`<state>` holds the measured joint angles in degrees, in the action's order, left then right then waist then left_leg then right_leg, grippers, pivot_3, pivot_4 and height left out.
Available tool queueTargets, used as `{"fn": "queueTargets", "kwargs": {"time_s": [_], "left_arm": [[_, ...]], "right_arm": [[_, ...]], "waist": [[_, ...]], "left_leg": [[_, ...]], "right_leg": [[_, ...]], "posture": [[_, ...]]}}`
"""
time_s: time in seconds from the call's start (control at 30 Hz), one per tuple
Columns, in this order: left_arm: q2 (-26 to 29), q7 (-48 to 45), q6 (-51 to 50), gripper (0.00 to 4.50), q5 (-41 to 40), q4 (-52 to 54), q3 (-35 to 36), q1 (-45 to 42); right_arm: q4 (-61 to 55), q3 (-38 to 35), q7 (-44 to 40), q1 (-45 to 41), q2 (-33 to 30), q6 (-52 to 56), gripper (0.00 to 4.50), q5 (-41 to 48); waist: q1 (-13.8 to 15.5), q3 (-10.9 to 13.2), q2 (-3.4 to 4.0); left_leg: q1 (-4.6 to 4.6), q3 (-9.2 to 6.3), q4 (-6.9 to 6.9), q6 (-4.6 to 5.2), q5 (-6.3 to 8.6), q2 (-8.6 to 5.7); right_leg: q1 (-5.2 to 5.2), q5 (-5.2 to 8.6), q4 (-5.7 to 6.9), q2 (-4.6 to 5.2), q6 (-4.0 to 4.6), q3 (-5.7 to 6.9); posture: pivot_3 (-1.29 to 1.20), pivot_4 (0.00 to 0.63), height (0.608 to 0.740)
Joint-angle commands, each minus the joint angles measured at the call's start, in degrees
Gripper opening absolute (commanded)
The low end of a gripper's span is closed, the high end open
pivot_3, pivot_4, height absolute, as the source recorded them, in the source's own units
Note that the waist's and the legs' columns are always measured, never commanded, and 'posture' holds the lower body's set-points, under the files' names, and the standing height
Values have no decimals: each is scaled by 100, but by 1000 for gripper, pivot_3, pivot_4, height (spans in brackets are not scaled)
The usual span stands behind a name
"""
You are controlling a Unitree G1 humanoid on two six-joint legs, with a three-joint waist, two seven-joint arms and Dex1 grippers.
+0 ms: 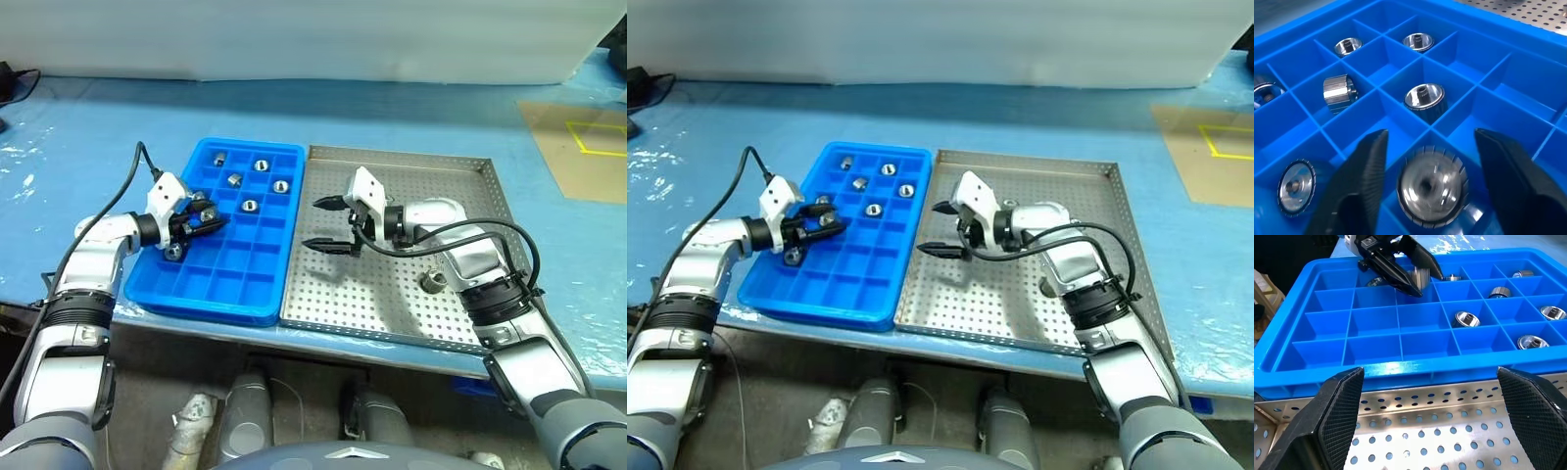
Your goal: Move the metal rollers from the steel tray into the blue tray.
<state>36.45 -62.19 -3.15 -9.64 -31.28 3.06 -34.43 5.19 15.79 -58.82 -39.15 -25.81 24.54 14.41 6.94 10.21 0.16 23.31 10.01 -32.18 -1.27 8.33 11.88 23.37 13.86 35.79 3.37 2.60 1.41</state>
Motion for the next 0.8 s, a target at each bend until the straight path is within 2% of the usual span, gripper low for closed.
{"fn": "queueTargets", "kwargs": {"time_s": [0.03, 0.23, 0.4, 0.5, 0.6, 0.63, 0.8], "left_arm": [[92, -12, 184, 3475, 90, -78, -53, -175], [-47, -120, 155, 3475, -42, 97, -120, -318], [-610, -224, -243, 3475, -204, 564, -417, -298], [-1213, -10, 16, 3475, -52, 17, -608, -680], [-1562, 43, 164, 3475, -7, -636, -620, -1209], [-1715, 47, 276, 3475, 24, -886, -661, -1408], [-2331, -85, 885, 3475, 243, -2017, -846, -2146]], "right_arm": [[-341, -209, 57, 39, -54, 21, 4464, 57], [-400, -279, 145, 122, -53, 59, 4464, 54], [-538, -426, 262, 186, -122, 161, 4464, 114], [-757, -651, 365, 312, -319, 317, 4464, 151], [-1038, -846, 489, 519, -510, 501, 4464, 173], [-1143, -948, 521, 635, -621, 560, 4464, 183], [-1840, -1689, 851, 1382, -1146, 1000, 4464, 355]], "waist": [[-1, 0, 0], [-5, 0, 0], [10, 0, 0], [17, 2, -3], [-2, 5, -13], [-25, 5, -13], [-169, 5, -12]], "left_leg": [[0, 0, 0, 0, 0, 0], [0, 0, -1, 0, 0, 0], [1, 0, -2, 0, 0, -1], [1, 1, -6, 2, 0, -3], [3, 0, -17, 2, 0, -3], [2, 0, -17, 2, 0, -3], [-1, 1, -18, 16, 8, -11]], "right_leg": [[0, 0, 0, 0, 0, 0], [-1, 0, 1, 1, 0, -1], [-3, 0, 1, 8, 0, -1], [-5, -1, 0, 9, -1, -4], [-9, -2, 1, 4, -4, -4], [-8, -3, 2, 1, -4, -4], [-15, -15, -6, 1, -25, -12]], "posture": [[32, 150, 740], [-6, 150, 740], [-55, 150, 740], [-77, 150, 740], [-77, 150, 740], [-180, 150, 740], [-297, 150, 740]]}}
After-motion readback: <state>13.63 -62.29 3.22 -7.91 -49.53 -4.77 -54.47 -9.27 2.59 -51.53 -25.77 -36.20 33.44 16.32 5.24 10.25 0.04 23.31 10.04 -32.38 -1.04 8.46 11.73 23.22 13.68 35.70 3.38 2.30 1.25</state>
